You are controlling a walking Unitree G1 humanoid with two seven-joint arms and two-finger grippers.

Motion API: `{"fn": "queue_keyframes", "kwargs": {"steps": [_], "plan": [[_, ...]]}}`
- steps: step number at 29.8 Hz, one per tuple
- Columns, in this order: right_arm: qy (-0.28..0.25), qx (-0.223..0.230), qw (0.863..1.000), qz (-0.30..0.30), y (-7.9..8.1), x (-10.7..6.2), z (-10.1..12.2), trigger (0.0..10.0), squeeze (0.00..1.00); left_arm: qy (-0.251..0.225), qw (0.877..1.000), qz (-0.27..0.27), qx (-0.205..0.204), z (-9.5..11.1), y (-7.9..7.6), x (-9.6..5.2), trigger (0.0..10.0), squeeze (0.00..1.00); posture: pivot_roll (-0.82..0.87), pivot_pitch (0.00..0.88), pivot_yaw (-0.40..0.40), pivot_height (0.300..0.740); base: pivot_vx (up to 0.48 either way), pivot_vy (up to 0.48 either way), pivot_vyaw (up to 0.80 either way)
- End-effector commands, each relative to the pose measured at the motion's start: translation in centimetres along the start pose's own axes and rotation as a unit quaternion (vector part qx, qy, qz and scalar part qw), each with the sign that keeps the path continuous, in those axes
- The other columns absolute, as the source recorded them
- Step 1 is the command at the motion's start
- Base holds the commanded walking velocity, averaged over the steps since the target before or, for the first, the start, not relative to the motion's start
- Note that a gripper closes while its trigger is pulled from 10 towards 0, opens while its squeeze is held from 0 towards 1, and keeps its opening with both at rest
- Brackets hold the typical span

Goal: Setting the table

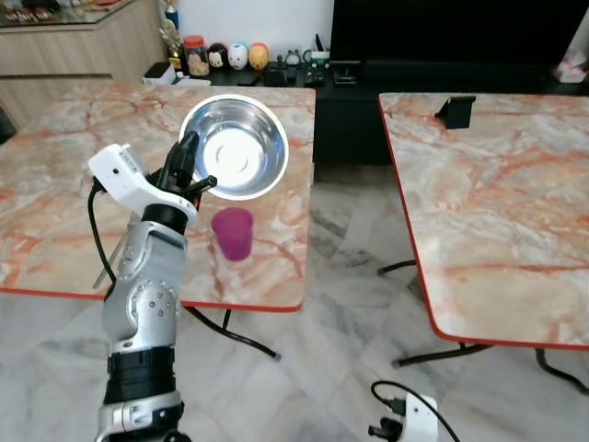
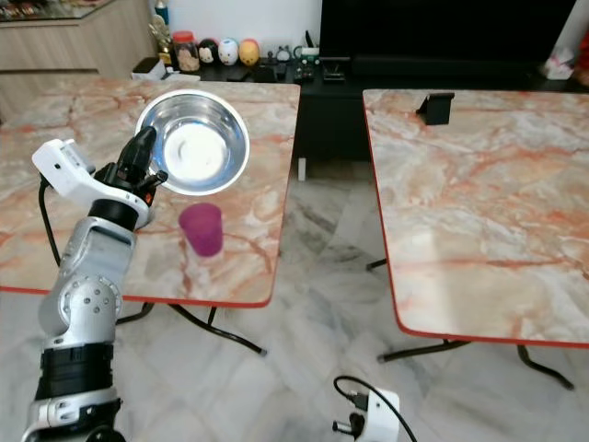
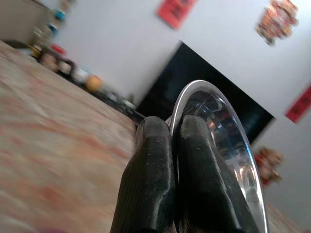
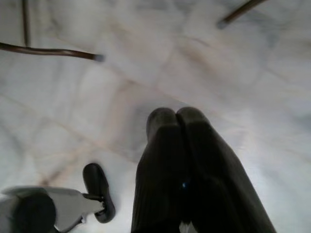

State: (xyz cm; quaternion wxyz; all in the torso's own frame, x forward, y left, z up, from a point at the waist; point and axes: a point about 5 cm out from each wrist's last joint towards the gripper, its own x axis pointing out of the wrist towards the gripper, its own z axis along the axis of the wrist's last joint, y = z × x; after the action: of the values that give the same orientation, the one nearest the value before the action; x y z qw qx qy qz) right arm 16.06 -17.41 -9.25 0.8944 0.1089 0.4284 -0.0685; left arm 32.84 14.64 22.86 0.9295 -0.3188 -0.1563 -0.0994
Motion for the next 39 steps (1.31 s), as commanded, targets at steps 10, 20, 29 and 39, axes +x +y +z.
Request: {"fn": "queue_keyframes", "kwargs": {"steps": [10, 20, 29, 39], "plan": [[-0.004, -0.001, 1.0, 0.002, 0.22, 0.13, 0.37, 10.0, 0.0, -0.009, 1.0, 0.004, 0.015, 0.89, 0.45, -0.01, 10.0, 0.0, 0.03, 0.0, 0.002, 0.736, 0.0, -0.315, 0.0], [-0.003, -0.002, 1.0, 0.002, 0.23, 0.11, 0.31, 10.0, 0.0, -0.004, 1.0, 0.002, 0.017, 0.7, 0.32, -0.02, 10.0, 0.0, 0.02, 0.0, 0.003, 0.736, 0.0, -0.314, 0.0], [-0.002, -0.003, 1.0, 0.004, 0.25, 0.11, 0.27, 10.0, 0.0, -0.004, 1.0, 0.002, 0.019, 0.74, 0.33, -0.05, 10.0, 0.0, 0.03, 0.0, 0.003, 0.736, 0.0, -0.314, 0.0], [-0.004, -0.001, 1.0, 0.002, 0.24, 0.12, 0.33, 10.0, 0.0, -0.002, 1.0, 0.0, 0.021, 0.67, 0.28, -0.06, 10.0, 0.0, 0.02, 0.0, 0.002, 0.736, 0.0, -0.315, 0.0]]}}
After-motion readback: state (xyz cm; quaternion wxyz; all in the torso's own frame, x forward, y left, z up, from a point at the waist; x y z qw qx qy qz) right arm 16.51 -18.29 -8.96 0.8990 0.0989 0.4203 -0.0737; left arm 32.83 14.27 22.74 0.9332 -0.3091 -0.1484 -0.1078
